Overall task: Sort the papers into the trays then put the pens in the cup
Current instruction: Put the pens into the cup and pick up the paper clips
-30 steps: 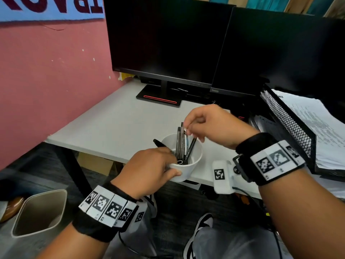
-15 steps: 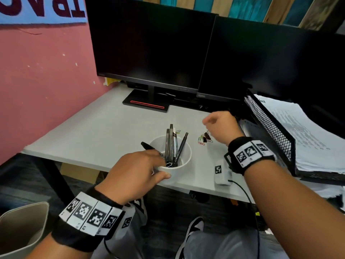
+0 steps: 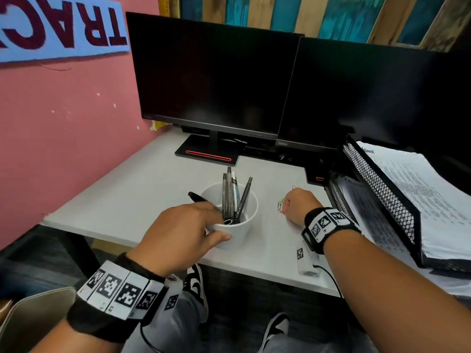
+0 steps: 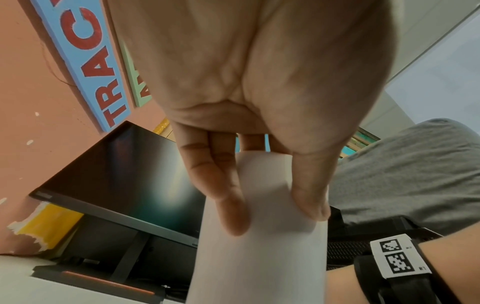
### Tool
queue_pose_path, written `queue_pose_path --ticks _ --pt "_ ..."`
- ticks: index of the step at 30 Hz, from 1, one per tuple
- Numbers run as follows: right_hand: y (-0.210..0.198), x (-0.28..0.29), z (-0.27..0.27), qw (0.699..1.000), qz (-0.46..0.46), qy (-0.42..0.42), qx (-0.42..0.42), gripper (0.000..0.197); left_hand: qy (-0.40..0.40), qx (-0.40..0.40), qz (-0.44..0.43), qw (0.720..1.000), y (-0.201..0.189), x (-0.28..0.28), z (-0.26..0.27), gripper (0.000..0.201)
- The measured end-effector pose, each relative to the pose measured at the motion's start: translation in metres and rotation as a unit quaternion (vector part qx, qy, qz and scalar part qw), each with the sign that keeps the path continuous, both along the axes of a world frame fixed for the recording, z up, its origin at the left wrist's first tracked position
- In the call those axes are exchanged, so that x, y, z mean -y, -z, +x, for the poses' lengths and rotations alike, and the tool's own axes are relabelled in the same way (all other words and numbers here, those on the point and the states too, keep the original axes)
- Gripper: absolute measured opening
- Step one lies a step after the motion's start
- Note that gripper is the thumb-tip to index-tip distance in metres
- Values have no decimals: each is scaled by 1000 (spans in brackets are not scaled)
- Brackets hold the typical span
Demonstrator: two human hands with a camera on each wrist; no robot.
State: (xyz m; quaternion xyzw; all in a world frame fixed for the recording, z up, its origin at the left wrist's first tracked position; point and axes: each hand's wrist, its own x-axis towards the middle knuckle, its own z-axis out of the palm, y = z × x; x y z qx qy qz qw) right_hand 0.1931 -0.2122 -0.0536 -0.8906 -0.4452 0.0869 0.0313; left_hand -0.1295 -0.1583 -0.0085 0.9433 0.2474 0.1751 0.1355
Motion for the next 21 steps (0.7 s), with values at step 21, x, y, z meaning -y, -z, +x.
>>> queue_pose_path --ticks 21 --pt "-116 42 -96 939 155 -239 -190 29 29 -44 2 999 10 5 30 32"
